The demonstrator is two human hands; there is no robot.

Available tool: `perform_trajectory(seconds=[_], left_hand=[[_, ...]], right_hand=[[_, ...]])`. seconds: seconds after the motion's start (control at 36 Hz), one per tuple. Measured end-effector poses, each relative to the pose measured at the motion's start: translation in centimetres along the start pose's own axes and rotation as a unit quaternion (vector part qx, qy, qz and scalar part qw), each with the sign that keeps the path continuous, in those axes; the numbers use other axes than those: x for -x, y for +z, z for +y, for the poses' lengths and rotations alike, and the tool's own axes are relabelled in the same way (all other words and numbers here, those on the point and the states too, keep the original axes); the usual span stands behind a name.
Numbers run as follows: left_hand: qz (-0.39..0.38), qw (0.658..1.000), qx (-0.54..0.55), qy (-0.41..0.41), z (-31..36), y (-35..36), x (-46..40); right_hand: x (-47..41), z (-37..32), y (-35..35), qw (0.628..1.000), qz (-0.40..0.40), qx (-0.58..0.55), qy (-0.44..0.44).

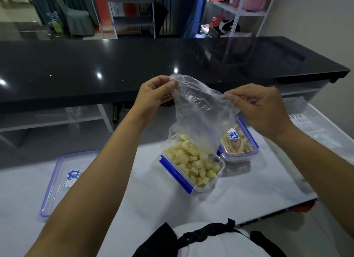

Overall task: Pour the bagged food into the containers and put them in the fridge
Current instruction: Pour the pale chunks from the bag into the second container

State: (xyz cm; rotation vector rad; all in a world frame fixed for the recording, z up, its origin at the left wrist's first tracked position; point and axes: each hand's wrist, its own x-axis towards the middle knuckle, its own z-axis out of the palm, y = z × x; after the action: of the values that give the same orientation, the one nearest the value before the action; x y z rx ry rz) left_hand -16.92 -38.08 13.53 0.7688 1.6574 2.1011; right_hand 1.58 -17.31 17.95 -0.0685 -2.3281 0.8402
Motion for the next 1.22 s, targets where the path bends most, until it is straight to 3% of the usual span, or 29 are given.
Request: perform_trajectory(seconds=[0.19, 0.33, 0.67, 0.83, 1.08, 1.22], left_hand=[[-0.113, 0.993, 0.003, -0.042, -0.3, 0.6, 0.3], [-0.114, 0.991, -0.019, -0.065, -1.2, 3.4, 0.9], [-0.180, 0.982, 0.048, 0.012, -3.5, 19.1, 1.4], [-0.133, 0.986, 0.073, -0.063, -7.1, 29.2, 1.3], [-0.051, 0.987, -0.079, -0.134, -12.9, 40.0, -2.4], [-0.009, 0.955, -0.290, -0.061, -15.3, 43.9, -4.6]], right_hand=[[-0.5, 0.6, -0.7, 0.993, 0.042, -0.095, 0.054], [0.4, 1.7, -2.7, 0.982, 0.056, -0.138, 0.120], [4.3, 8.7, -17.1, 0.940, 0.149, -0.017, 0.307], [4.6, 16.2, -23.7, 0.920, 0.138, 0.022, 0.367], [2.3, 30.7, -27.7, 0.920, 0.031, 0.043, 0.388], [0.9, 36.0, -28.0, 0.929, -0.059, 0.091, 0.353]])
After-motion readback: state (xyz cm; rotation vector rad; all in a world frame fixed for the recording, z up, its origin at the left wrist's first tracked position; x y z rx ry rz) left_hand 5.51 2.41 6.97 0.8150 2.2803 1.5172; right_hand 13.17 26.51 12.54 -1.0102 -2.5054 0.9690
